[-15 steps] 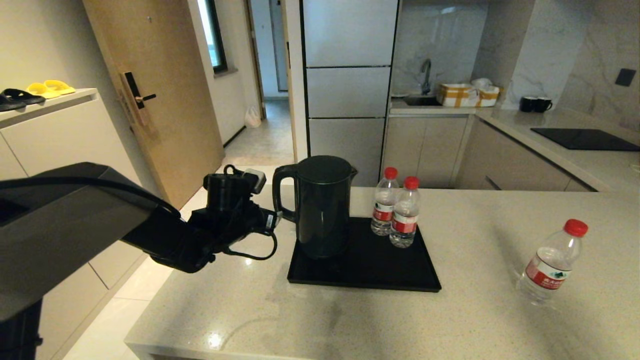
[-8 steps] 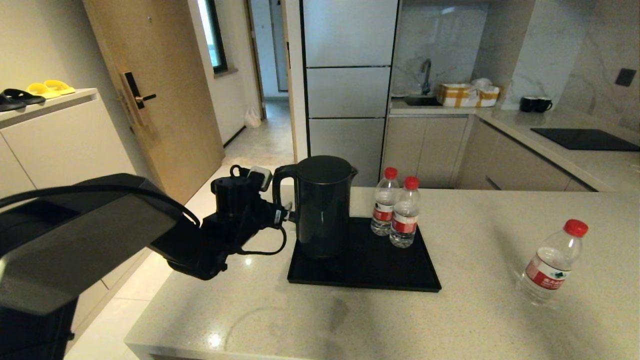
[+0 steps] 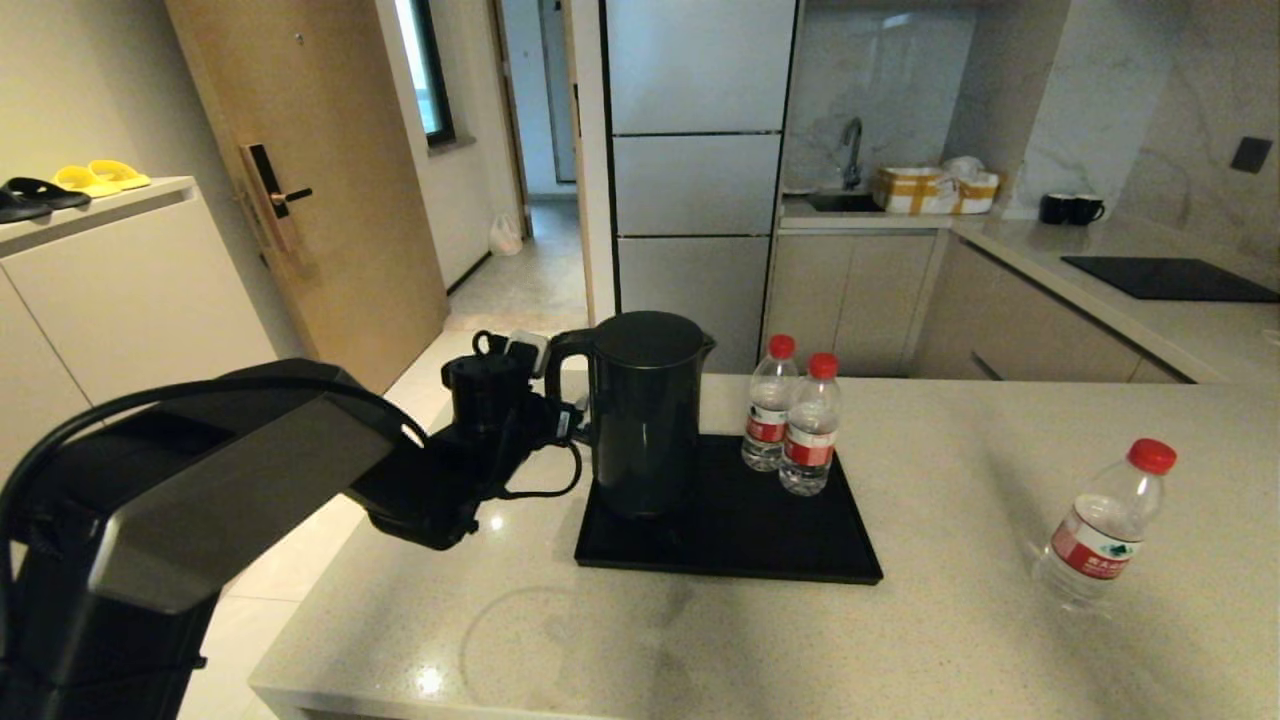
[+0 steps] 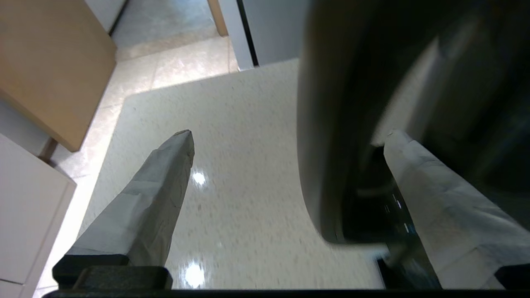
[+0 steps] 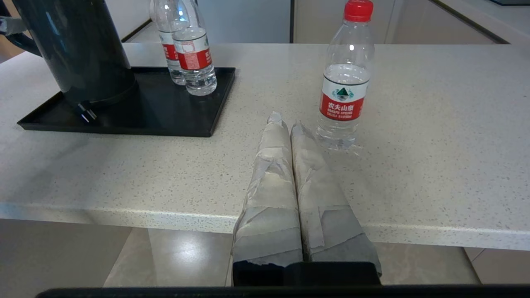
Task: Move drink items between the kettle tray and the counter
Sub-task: Pick up the kettle
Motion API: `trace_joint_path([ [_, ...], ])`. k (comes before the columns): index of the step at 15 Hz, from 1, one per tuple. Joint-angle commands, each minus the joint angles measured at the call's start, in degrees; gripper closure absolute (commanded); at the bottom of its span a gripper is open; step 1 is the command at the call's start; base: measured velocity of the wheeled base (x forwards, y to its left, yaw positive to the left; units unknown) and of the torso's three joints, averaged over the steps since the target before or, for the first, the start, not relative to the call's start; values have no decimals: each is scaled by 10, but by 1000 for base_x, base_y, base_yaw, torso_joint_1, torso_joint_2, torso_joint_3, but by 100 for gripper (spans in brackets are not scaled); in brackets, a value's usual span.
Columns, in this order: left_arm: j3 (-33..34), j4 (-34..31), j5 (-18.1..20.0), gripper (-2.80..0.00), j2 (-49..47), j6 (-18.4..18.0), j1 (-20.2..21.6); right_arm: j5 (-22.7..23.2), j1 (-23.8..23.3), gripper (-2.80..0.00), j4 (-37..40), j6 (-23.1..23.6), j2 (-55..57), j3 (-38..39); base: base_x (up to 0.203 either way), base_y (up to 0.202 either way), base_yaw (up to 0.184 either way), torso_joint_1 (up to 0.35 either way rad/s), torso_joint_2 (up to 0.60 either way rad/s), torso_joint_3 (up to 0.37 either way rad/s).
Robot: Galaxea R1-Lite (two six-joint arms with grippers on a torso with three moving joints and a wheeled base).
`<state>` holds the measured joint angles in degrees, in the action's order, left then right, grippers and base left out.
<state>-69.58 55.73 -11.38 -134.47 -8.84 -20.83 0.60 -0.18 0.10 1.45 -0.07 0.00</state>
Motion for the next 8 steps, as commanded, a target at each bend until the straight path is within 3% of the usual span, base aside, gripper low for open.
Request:
trace_joint_path([
  [1, -26, 1, -5, -280, -19, -5, 0, 0, 0, 0, 0, 0, 1, 0, 0, 0, 0, 0, 0, 0],
  [8, -63, 2, -14, -280, -51, -21, 6, 0, -1, 0, 0, 0, 1, 0, 0, 0, 0, 0, 0, 0],
])
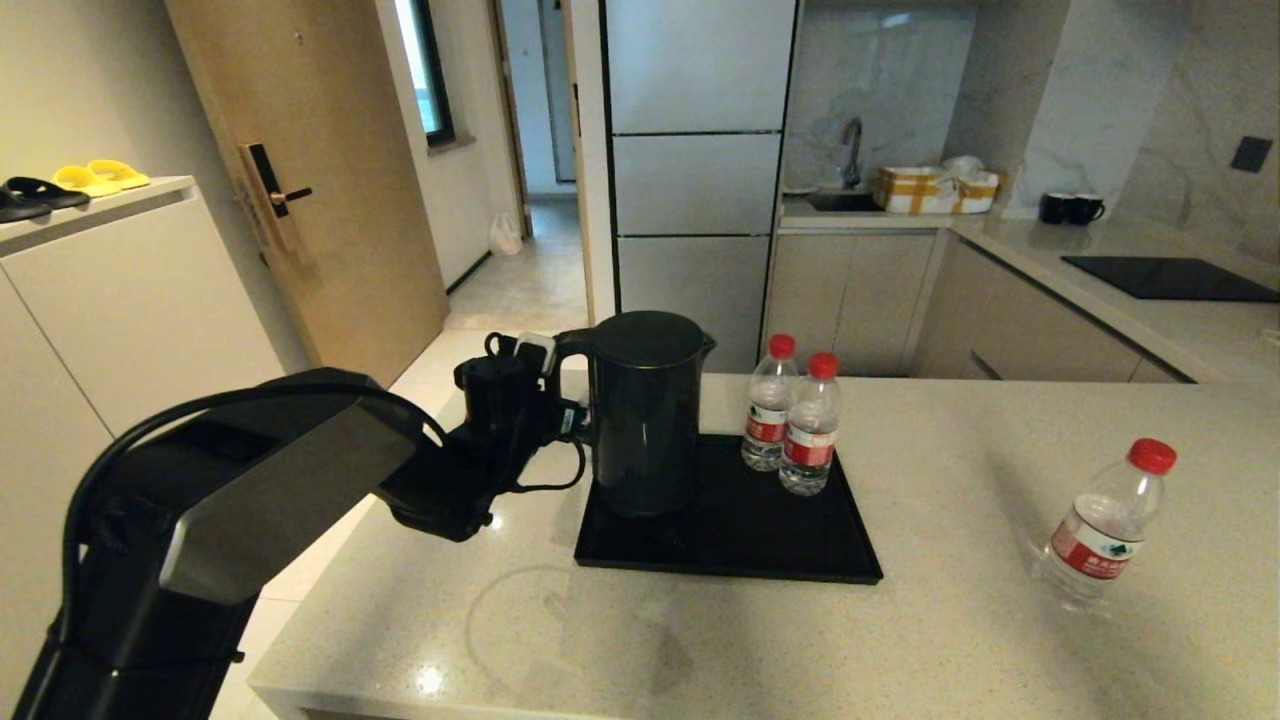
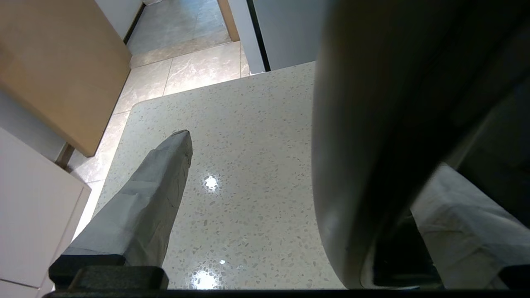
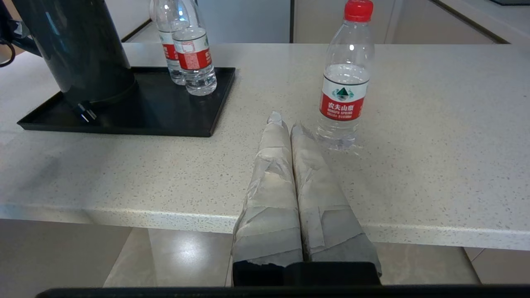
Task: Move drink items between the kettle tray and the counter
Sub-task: Pick up the kettle
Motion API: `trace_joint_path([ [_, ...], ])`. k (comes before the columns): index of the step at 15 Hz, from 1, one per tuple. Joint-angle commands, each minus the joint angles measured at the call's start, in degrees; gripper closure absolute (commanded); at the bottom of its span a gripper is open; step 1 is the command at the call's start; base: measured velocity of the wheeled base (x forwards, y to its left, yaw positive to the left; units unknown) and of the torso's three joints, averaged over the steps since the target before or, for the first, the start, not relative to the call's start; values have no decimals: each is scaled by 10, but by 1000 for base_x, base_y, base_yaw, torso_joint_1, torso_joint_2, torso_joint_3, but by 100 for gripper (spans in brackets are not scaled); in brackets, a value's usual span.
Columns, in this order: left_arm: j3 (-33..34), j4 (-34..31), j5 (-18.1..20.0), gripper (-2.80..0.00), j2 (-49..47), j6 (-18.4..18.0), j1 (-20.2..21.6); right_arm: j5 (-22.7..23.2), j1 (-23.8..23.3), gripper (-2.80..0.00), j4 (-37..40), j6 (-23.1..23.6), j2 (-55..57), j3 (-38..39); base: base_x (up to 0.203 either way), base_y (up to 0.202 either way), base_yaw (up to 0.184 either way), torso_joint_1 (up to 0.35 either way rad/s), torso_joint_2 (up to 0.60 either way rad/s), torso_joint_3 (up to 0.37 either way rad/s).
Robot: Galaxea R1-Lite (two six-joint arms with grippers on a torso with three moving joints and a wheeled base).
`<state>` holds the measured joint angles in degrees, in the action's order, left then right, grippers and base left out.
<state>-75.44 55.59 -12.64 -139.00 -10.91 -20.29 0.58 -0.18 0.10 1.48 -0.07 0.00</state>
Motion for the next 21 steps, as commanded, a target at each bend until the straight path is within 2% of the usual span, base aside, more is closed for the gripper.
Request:
trace_joint_path([
  [1, -8, 3, -8, -280, -11, -1, 1, 0, 0, 0, 0, 0, 1, 0, 0, 0, 0, 0, 0, 0],
  [3, -26, 6, -24, -280, -22, -1, 1, 0, 0, 0, 0, 0, 1, 0, 0, 0, 0, 0, 0, 0],
  [15, -22, 7, -29, -280, -20, 1, 1, 0, 0, 0, 0, 1, 1, 0, 0, 0, 0, 0, 0, 0],
  [21, -13, 7, -30, -280, 12, 7, 1, 0, 0, 0, 0, 0, 1, 0, 0, 0, 0, 0, 0, 0],
])
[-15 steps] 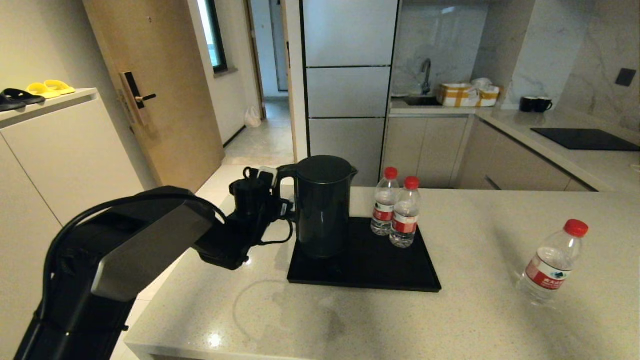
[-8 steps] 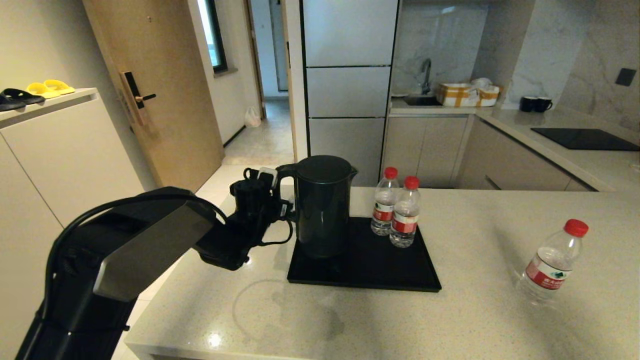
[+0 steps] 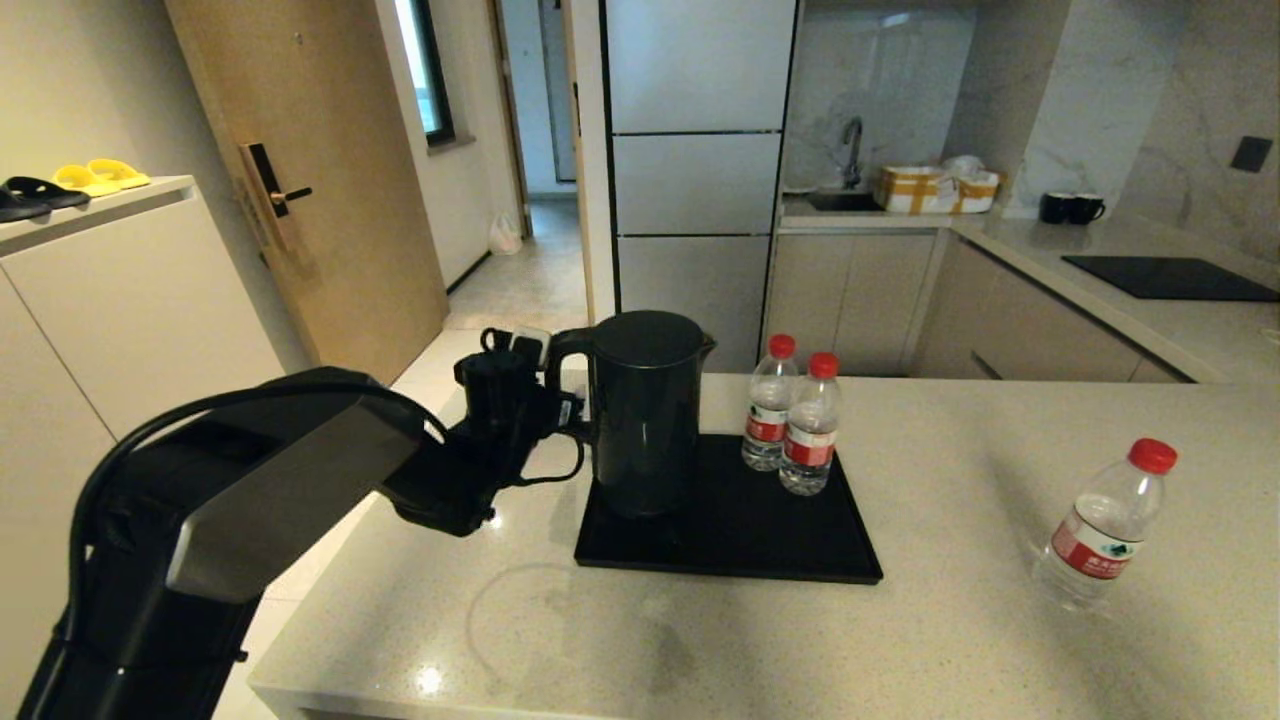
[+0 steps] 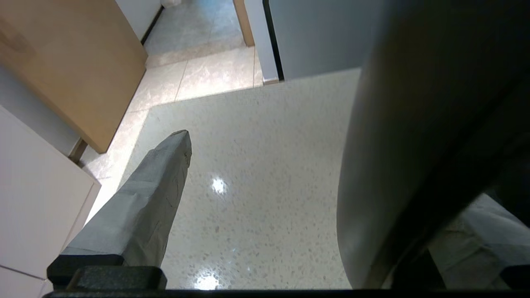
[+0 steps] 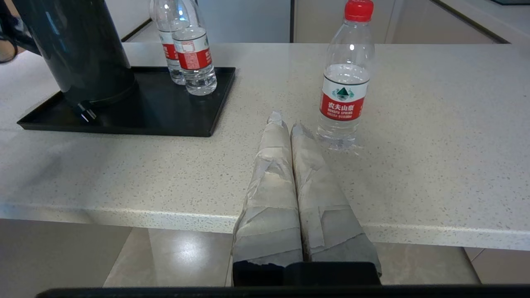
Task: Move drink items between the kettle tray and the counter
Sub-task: Pick up the kettle
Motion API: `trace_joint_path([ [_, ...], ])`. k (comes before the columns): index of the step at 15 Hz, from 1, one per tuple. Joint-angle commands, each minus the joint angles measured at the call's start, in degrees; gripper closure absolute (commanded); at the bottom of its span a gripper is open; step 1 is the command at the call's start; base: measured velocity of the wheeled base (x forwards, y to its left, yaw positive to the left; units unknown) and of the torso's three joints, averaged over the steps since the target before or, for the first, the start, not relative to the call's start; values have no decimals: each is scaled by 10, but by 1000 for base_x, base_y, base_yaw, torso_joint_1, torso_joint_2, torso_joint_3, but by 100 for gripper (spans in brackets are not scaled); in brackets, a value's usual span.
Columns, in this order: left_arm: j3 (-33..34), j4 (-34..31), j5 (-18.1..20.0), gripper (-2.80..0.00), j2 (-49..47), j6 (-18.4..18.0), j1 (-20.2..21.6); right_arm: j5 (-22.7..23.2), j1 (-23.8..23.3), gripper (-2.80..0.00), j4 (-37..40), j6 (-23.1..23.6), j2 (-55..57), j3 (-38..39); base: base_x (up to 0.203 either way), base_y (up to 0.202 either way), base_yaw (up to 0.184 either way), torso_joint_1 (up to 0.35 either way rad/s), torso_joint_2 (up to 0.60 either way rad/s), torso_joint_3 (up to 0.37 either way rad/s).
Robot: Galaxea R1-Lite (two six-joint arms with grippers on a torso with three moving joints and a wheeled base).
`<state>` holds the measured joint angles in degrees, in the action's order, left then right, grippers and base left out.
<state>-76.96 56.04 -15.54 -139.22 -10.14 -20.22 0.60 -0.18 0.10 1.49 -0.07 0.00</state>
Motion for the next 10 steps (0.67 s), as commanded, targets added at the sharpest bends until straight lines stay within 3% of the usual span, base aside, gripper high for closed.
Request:
trace_joint_path([
  [1, 4, 3, -1, -280, 18, 4, -1, 0, 0, 0, 0, 0, 1, 0, 0, 0, 0, 0, 0, 0],
  [10, 16, -7, 1, -280, 26, 5, -1, 0, 0, 0, 0, 2, 1, 0, 0, 0, 0, 0, 0, 0],
])
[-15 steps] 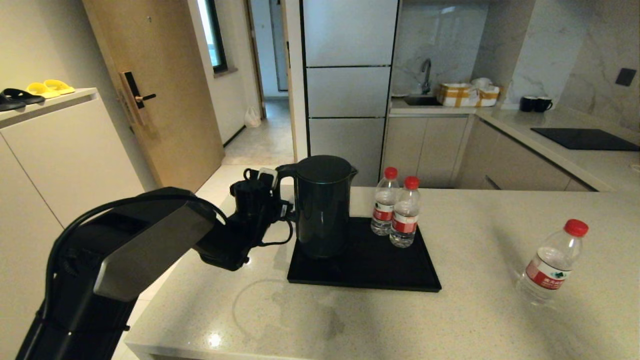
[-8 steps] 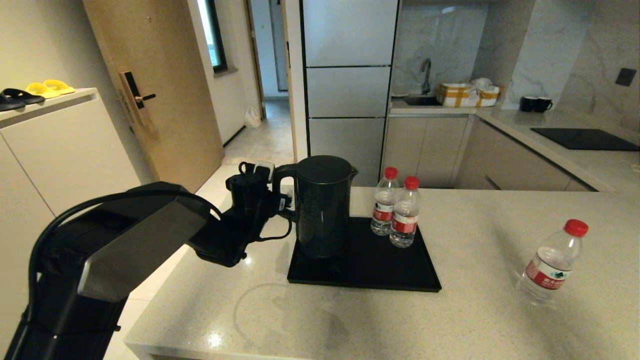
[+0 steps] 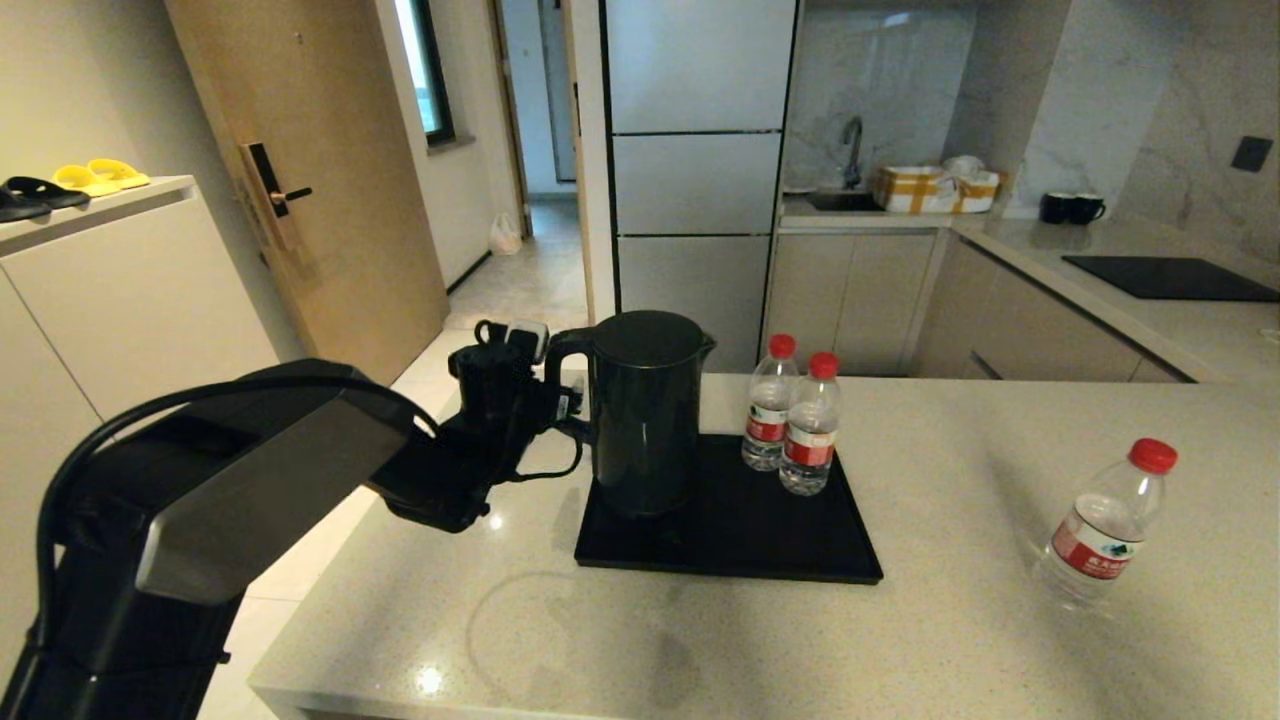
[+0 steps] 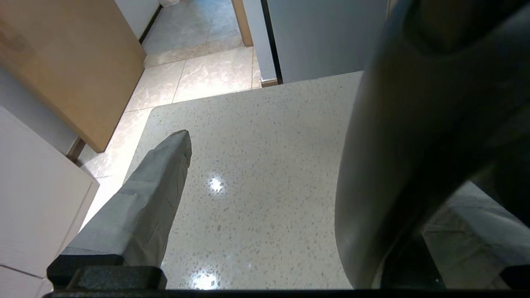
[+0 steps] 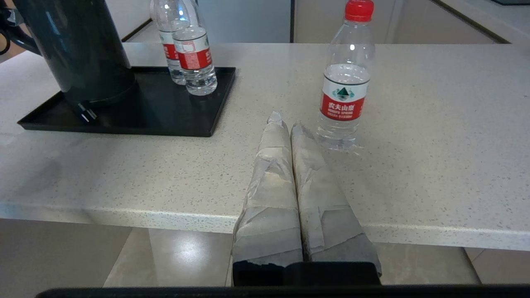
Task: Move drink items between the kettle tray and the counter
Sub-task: Pick up the kettle
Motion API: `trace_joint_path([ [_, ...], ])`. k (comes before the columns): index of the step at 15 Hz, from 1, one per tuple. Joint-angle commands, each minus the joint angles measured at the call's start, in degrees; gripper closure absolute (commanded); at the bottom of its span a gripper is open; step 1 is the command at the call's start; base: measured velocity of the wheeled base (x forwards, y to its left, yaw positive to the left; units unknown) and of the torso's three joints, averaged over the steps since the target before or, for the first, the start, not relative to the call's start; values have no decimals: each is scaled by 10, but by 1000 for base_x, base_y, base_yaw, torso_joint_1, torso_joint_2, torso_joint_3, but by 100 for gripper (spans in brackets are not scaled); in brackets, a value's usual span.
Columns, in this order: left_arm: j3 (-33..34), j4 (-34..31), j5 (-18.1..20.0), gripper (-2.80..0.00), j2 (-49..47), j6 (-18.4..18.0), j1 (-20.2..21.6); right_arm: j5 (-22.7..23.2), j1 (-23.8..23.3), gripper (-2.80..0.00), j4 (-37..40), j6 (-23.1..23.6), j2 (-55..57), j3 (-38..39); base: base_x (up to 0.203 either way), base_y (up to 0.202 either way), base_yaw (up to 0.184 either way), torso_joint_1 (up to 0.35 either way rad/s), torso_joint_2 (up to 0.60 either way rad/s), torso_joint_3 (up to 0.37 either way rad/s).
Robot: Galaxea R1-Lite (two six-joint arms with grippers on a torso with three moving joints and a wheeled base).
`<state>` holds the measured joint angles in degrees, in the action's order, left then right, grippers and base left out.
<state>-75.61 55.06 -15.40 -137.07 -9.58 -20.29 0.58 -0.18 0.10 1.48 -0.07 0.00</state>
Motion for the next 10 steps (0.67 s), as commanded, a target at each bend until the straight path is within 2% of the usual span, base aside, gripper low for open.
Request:
trace_joint_path([
  [1, 1, 2, -1, -280, 3, -1, 0, 0, 0, 0, 0, 2, 1, 0, 0, 0, 0, 0, 0, 0],
  [2, 0, 2, -2, -280, -1, -3, 0, 0, 0, 0, 0, 0, 1, 0, 0, 0, 0, 0, 0, 0],
  [3, -2, 1, -2, 0, -1, -3, 0, 0, 0, 0, 0, 0, 1, 0, 0, 0, 0, 0, 0, 0],
  [10, -2, 2, 2, 0, -2, -2, 0, 0, 0, 0, 0, 2, 1, 0, 0, 0, 0, 0, 0, 0],
])
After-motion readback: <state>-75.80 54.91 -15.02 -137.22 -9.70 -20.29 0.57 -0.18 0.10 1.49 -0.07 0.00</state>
